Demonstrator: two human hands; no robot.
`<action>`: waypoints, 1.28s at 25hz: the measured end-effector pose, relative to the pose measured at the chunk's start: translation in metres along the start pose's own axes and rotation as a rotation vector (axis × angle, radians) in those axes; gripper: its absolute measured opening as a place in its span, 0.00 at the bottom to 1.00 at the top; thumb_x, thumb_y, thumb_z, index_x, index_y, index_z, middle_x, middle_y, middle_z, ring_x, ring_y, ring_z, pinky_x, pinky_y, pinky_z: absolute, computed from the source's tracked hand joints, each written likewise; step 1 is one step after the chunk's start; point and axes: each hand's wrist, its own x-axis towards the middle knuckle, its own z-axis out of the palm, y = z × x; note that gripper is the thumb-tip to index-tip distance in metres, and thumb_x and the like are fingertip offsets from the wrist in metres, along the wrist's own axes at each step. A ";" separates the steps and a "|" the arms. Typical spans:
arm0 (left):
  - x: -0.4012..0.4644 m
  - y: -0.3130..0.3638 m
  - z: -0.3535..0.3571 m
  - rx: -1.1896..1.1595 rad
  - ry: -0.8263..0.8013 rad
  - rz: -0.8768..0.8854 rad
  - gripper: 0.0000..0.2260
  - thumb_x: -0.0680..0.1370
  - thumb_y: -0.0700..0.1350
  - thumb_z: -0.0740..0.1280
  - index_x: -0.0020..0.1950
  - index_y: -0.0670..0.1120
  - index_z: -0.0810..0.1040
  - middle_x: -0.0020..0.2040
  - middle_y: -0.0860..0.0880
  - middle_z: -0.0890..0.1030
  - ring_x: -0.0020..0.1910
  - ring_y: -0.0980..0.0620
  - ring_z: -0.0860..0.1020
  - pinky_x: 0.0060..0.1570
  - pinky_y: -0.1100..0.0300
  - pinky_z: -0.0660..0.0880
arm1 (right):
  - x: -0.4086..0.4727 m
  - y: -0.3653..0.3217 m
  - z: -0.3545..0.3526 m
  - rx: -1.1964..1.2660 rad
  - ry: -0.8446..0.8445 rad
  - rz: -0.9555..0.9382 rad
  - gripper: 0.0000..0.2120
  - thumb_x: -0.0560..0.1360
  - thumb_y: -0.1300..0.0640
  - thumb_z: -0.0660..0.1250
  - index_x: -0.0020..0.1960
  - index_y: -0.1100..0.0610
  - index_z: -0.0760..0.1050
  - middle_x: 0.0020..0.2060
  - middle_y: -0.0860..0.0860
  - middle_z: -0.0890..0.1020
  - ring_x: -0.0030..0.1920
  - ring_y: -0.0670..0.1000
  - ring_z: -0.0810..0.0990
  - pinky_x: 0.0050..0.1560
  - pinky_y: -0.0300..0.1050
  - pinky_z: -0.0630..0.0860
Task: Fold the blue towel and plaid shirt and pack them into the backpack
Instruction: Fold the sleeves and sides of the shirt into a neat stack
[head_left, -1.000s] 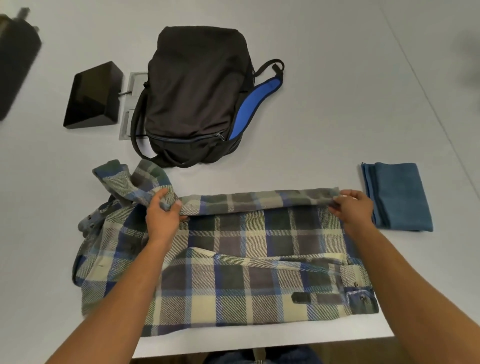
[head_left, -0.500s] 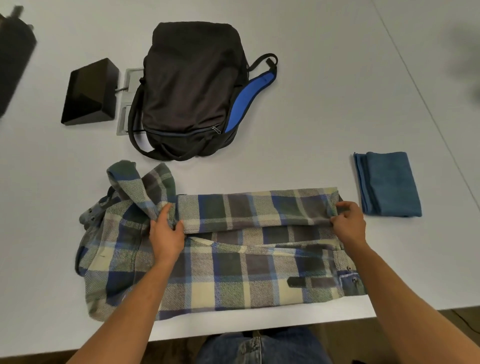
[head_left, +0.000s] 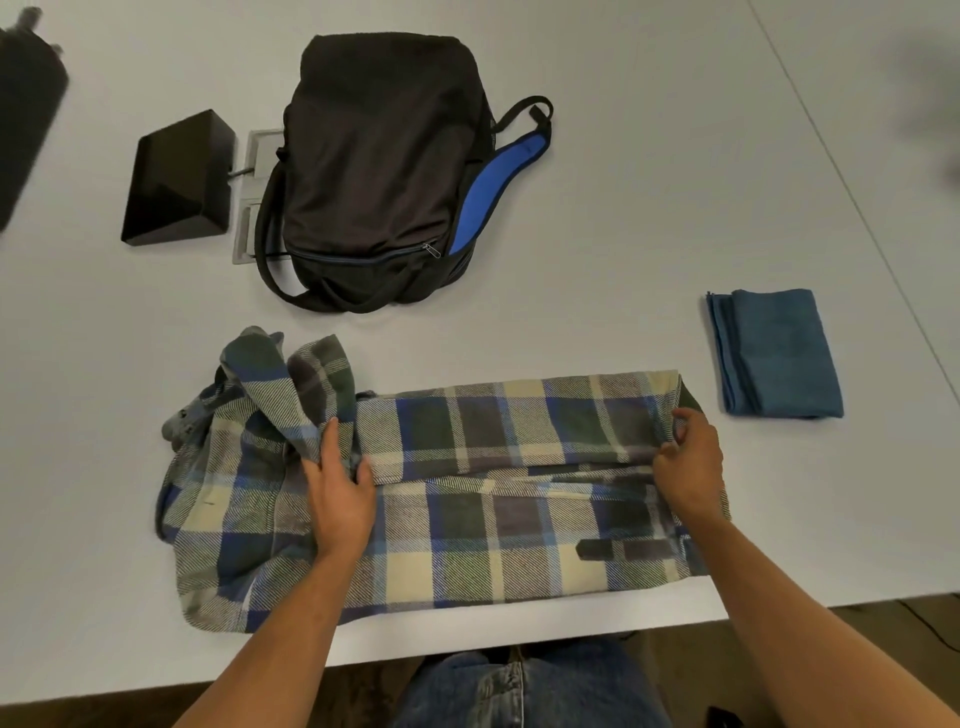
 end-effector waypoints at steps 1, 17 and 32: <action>-0.002 0.001 -0.001 -0.001 0.012 -0.005 0.29 0.79 0.40 0.67 0.78 0.49 0.61 0.71 0.37 0.63 0.58 0.42 0.74 0.54 0.50 0.74 | 0.000 0.003 0.003 -0.006 -0.005 -0.002 0.23 0.78 0.67 0.64 0.70 0.54 0.65 0.67 0.55 0.71 0.65 0.58 0.73 0.65 0.55 0.72; 0.016 0.044 0.064 0.373 -0.129 0.832 0.18 0.81 0.52 0.61 0.67 0.44 0.74 0.67 0.43 0.73 0.69 0.45 0.68 0.69 0.45 0.66 | 0.005 -0.041 0.058 -0.374 -0.006 -0.530 0.26 0.82 0.47 0.58 0.77 0.56 0.60 0.77 0.55 0.60 0.77 0.56 0.57 0.74 0.50 0.51; 0.035 0.029 0.100 0.776 -0.474 0.630 0.30 0.80 0.68 0.39 0.78 0.58 0.34 0.78 0.51 0.32 0.76 0.48 0.30 0.74 0.43 0.33 | 0.052 0.013 0.038 -0.713 -0.220 -0.409 0.36 0.77 0.29 0.35 0.79 0.45 0.33 0.78 0.46 0.34 0.77 0.46 0.30 0.73 0.59 0.27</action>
